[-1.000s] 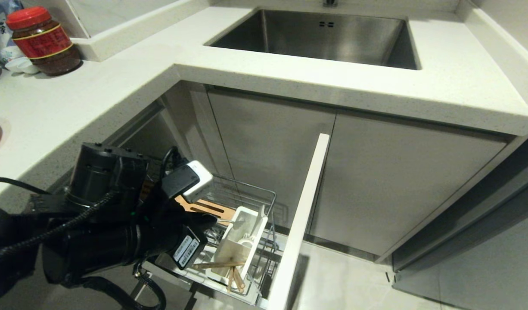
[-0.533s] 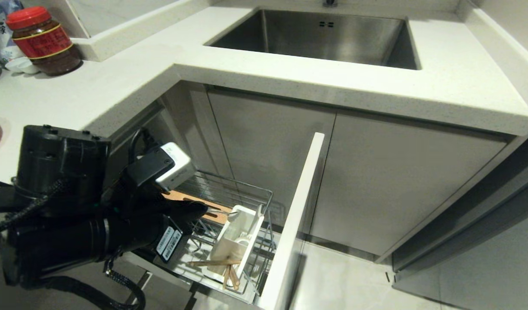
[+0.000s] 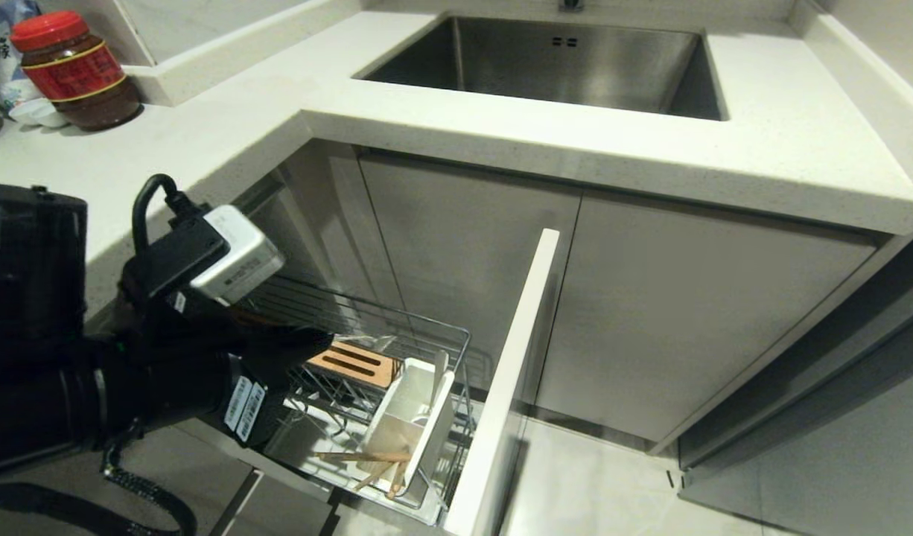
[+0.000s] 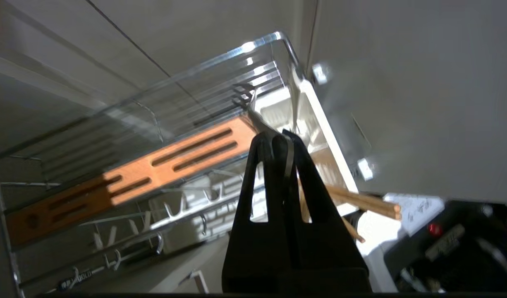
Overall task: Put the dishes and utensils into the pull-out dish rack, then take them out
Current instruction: Take the fork out of the cupboard
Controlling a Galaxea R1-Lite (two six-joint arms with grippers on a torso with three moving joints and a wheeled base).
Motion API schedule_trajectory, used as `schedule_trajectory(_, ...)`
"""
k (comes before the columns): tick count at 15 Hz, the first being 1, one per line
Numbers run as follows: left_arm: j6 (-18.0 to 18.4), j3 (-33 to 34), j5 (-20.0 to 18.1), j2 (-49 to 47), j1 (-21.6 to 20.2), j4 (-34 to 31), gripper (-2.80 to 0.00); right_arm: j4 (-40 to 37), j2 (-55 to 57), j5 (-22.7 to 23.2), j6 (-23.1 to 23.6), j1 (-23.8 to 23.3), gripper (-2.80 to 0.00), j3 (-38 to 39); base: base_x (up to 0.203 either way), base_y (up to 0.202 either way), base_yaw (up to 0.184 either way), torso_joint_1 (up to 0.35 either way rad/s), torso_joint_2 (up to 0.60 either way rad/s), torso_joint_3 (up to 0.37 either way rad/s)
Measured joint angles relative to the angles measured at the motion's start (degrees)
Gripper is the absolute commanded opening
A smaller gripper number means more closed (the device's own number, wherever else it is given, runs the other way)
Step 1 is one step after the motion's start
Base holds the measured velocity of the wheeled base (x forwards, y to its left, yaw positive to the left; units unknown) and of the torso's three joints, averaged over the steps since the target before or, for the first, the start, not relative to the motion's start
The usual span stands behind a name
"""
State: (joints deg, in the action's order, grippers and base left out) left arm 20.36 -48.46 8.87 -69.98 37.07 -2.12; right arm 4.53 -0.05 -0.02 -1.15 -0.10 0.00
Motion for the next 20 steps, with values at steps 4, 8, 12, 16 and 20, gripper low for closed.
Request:
schedule_trajectory(4, -0.7, -1.8, 0.0, 4.4, 0.5, -0.1, -2.80, 0.0, 0.0, 0.0, 0.0, 0.0, -2.80, 0.0, 0.000, 0.000, 0.000, 0.000, 0.00, 0.000)
schedule_trajectory(8, -1.0, -4.2, 0.3, 9.8, 0.9, -0.2, -2.80, 0.0, 0.0, 0.0, 0.0, 0.0, -2.80, 0.0, 0.000, 0.000, 0.000, 0.000, 0.00, 0.000)
schedule_trajectory(12, -1.0, -7.7, 4.5, 14.8, 0.7, 0.1, -2.80, 0.0, 0.0, 0.0, 0.0, 0.0, -2.80, 0.0, 0.000, 0.000, 0.000, 0.000, 0.00, 0.000)
schedule_trajectory(16, -0.9, -11.1, 6.6, 18.6, -2.4, 0.5, -2.80, 0.0, 0.0, 0.0, 0.0, 0.0, -2.80, 0.0, 0.000, 0.000, 0.000, 0.000, 0.00, 0.000)
schedule_trajectory(20, -0.8, -13.4, 8.9, 19.8, -11.3, 1.6, -2.80, 0.0, 0.0, 0.0, 0.0, 0.0, -2.80, 0.0, 0.000, 0.000, 0.000, 0.000, 0.00, 0.000)
